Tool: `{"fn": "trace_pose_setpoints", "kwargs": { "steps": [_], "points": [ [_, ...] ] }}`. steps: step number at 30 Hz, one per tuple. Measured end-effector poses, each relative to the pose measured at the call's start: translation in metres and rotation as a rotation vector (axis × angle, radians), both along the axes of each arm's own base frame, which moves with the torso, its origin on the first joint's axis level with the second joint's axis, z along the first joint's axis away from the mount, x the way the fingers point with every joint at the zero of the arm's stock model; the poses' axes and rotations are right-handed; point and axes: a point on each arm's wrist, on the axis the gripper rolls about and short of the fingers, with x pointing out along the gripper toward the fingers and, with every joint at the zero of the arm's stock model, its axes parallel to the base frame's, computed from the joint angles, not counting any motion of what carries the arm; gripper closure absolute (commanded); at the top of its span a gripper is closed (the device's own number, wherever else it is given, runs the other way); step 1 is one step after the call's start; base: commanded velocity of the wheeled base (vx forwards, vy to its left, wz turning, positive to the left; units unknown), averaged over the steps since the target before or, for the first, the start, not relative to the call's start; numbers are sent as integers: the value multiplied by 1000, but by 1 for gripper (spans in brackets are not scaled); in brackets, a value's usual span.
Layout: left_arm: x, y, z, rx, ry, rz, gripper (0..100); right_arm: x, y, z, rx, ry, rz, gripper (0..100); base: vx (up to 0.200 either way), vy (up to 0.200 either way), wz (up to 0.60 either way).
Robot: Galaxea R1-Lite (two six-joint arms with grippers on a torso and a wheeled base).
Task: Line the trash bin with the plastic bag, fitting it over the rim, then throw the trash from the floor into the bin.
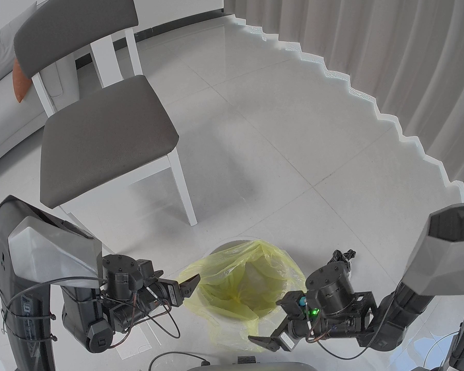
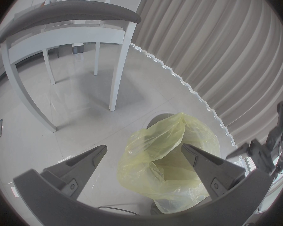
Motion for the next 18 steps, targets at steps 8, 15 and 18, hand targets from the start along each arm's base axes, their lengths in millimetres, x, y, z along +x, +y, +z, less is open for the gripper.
{"fn": "trace_pose_setpoints", "kwargs": {
  "steps": [8, 15, 18],
  "points": [
    [-10, 3, 14, -2, -20, 4, 0, 29, -17, 25, -94, -253, 18, 0, 0, 0, 0],
    [-17, 7, 31, -16, -67, -1, 0, 58, -18, 32, -143, -368, -4, 0, 0, 0, 0],
    [-19, 7, 34, -11, -77, -1, 0, 68, -15, 27, -204, -421, 5, 0, 0, 0, 0]
  ]
}}
